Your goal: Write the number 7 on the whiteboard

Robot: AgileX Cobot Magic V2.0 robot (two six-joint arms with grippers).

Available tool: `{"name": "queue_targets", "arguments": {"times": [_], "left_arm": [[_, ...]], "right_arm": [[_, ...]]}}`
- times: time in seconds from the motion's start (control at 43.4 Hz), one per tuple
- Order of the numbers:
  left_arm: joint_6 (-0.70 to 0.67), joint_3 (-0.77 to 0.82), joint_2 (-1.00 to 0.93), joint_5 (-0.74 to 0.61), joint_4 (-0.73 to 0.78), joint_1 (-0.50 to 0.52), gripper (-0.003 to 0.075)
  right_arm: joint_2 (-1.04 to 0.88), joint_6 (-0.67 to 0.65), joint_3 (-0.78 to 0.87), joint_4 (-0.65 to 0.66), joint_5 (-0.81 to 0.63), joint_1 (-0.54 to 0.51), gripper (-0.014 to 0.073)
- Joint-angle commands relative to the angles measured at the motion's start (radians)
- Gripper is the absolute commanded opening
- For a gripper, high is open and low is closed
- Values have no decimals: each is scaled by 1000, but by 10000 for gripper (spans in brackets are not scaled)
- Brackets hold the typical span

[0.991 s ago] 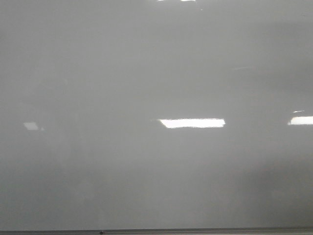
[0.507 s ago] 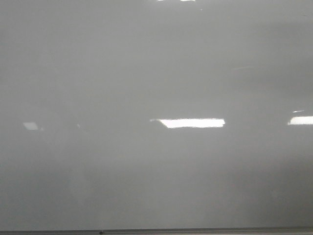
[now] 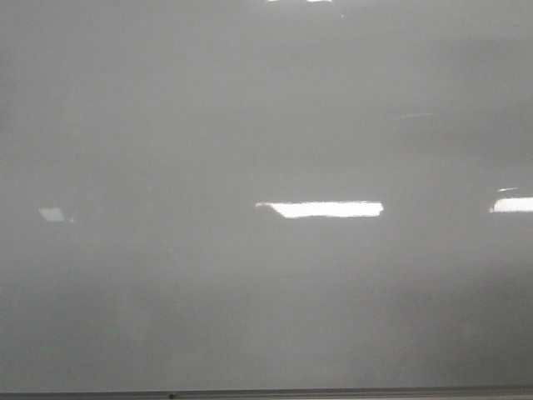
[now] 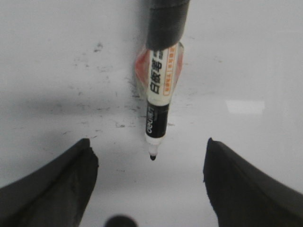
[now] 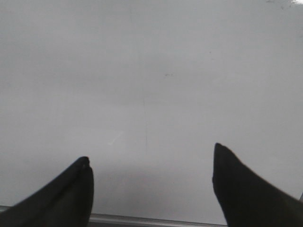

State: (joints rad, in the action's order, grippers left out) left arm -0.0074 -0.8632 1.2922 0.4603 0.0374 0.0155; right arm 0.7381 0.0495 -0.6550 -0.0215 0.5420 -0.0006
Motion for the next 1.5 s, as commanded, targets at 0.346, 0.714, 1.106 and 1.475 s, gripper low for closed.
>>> {"name": "queue_targets", "arguments": {"times": [0.346, 0.714, 1.106, 1.475], "left_arm": [[-7, -61, 146, -232, 2, 1, 472], [-7, -61, 166, -259, 2, 1, 264], [-7, -104, 68, -49, 2, 1, 0], [152, -254, -100, 319, -27, -86, -20]], "right_arm": [[1, 11, -35, -5, -71, -5, 542], [0, 11, -35, -5, -71, -5, 542], [-15, 11, -44, -5, -77, -5, 542], [-20, 11, -228, -38, 232, -5, 542]]}}
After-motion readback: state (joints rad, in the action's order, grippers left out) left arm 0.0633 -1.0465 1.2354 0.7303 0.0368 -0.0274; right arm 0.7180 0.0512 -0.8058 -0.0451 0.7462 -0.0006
